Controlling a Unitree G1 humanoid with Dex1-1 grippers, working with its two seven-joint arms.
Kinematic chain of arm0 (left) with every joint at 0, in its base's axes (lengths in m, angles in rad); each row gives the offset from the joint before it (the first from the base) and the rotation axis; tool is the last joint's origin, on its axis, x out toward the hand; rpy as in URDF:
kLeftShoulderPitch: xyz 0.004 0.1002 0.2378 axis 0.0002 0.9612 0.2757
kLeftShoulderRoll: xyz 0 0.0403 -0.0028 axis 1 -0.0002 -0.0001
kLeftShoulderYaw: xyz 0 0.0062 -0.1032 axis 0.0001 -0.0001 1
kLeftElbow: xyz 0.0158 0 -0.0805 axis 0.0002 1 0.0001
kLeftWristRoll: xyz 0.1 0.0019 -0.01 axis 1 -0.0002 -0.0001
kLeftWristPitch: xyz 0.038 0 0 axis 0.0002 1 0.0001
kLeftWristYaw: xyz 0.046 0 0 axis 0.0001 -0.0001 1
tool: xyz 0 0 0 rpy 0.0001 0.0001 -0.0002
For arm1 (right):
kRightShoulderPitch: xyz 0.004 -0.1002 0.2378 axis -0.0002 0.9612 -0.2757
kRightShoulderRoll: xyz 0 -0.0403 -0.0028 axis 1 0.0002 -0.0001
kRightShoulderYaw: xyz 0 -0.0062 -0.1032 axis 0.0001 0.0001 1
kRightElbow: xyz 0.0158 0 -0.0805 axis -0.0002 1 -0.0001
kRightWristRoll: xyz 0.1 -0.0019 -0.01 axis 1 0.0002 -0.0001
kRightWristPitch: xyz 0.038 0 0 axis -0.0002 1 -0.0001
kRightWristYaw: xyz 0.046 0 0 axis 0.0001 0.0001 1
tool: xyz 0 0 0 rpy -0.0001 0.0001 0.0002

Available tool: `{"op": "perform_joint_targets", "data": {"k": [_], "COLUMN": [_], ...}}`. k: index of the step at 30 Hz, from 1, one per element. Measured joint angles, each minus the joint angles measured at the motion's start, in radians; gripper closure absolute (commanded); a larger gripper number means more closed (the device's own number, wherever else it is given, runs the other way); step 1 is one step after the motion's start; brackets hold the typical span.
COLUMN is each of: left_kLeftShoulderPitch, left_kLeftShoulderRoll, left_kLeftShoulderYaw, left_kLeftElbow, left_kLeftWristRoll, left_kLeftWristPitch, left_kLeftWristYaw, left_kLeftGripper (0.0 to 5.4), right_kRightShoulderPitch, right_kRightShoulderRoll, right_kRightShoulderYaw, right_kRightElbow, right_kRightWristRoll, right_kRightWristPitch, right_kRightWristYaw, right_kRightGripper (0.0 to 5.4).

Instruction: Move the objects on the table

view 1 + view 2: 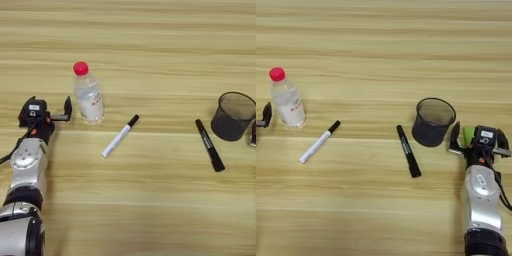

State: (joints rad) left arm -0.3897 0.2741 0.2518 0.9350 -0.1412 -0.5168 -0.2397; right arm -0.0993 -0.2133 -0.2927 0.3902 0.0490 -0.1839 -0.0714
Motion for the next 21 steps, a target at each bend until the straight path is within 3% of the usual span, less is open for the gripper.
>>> {"op": "perform_joint_targets", "data": {"k": [12,21], "left_kLeftShoulderPitch": [0.000,0.000], "left_kLeftShoulderRoll": [0.000,-0.005], "left_kLeftShoulderYaw": [0.000,0.000], "left_kLeftElbow": [0.002,0.001], "left_kLeftWristRoll": [-0.001,-0.002], "left_kLeftWristPitch": [-0.001,-0.002], "left_kLeftWristYaw": [0.001,0.001], "left_kLeftGripper": [0.05,0.05], "right_kRightShoulderPitch": [-0.033,0.026], "right_kRightShoulderRoll": [-0.018,-0.010], "right_kRightShoulderYaw": [-0.031,-0.027], "right_kRightElbow": [0.080,-0.042], "right_kRightWristRoll": [0.058,0.099], "right_kRightWristPitch": [0.031,0.135], "right_kRightWristYaw": [0.024,0.042], "right_kRightGripper": [0.00,0.00]}}
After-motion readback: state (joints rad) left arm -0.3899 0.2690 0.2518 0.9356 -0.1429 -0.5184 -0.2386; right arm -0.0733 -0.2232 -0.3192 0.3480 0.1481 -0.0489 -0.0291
